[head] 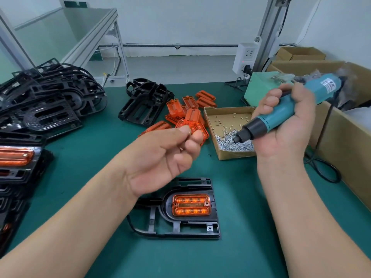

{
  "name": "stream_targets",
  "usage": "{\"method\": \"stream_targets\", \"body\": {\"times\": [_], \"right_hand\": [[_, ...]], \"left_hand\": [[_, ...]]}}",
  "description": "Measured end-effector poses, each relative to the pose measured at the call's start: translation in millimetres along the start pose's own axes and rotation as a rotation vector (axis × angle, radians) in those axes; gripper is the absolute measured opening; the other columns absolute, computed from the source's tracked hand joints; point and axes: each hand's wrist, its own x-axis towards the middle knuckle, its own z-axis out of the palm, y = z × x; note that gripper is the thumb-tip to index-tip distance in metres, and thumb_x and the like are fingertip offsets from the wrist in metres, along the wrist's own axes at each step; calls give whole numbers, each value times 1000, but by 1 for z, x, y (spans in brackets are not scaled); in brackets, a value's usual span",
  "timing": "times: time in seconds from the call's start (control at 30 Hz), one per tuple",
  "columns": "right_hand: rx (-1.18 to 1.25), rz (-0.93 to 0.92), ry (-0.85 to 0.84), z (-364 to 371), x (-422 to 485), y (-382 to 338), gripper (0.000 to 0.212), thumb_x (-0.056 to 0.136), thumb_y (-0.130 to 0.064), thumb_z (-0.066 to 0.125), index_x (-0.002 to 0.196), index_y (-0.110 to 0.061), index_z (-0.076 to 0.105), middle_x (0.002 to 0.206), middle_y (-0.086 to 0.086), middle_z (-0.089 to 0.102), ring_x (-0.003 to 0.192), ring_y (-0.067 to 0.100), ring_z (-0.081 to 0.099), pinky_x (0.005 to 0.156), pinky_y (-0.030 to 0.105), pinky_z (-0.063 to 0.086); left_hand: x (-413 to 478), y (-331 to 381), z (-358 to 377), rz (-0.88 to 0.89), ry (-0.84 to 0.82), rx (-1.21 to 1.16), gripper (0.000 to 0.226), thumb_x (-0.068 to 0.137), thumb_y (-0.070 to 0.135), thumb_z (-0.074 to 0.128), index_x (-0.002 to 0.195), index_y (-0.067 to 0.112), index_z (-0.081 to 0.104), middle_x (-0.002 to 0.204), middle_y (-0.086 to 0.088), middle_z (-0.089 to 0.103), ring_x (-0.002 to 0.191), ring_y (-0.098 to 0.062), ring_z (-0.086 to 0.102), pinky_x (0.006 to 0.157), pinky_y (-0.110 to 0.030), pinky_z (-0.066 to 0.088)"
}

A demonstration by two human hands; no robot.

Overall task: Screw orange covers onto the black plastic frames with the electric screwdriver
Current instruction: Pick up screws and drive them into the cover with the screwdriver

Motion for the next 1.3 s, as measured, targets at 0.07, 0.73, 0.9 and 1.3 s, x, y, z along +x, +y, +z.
{"method": "stream_targets", "body": {"times": [0.07,0.73,0.9,1.3], "right_hand": [[-2,11,-8,4,-7,12,15,104,-26,60,97,-13,58,83,5,61,66,14,61,58,24,53],[-14,76,-176,17,-33,32,21,106,-36,55,98,-17,55,82,1,54,63,11,50,58,23,44],[-39,66,-171,18,-34,32,19,105,-33,55,97,-17,55,81,0,53,61,10,49,57,23,43],[-57,72,-201,17,-33,32,16,98,-31,62,97,-17,54,80,0,53,61,9,50,57,22,44]], "left_hand": [[-9,-6,-6,16,37,59,11,104,12,54,93,11,57,88,-1,62,68,-6,51,45,-13,41],[-22,-16,-18,193,192,739,19,83,28,81,101,27,82,100,-8,81,58,-9,37,49,-17,31],[-20,-19,-19,189,182,694,19,83,24,82,102,24,82,100,-10,80,56,-10,33,48,-17,29],[-20,-18,-21,175,174,693,20,83,24,81,102,23,81,102,-11,80,56,-10,32,49,-17,30]]}}
